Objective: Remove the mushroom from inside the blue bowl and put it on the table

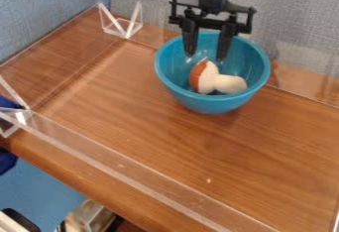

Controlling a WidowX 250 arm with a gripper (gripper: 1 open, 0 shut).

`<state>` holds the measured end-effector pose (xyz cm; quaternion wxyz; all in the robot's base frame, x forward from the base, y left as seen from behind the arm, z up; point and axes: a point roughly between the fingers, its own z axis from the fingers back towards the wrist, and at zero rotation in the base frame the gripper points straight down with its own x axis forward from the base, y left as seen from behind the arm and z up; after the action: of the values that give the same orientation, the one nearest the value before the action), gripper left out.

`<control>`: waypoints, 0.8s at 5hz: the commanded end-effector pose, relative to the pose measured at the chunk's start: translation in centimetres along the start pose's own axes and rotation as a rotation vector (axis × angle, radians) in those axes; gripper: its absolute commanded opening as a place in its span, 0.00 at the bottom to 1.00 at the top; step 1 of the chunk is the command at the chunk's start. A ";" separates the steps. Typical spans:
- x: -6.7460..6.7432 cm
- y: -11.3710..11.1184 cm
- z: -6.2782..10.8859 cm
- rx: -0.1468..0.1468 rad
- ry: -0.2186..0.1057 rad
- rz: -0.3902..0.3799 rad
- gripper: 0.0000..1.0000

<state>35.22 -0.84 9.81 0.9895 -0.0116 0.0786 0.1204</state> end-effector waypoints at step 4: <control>2.2 -1.9 -2.4 0.020 -0.013 0.041 1.00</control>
<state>37.11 -1.60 5.71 0.9845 0.0044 0.0957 0.1472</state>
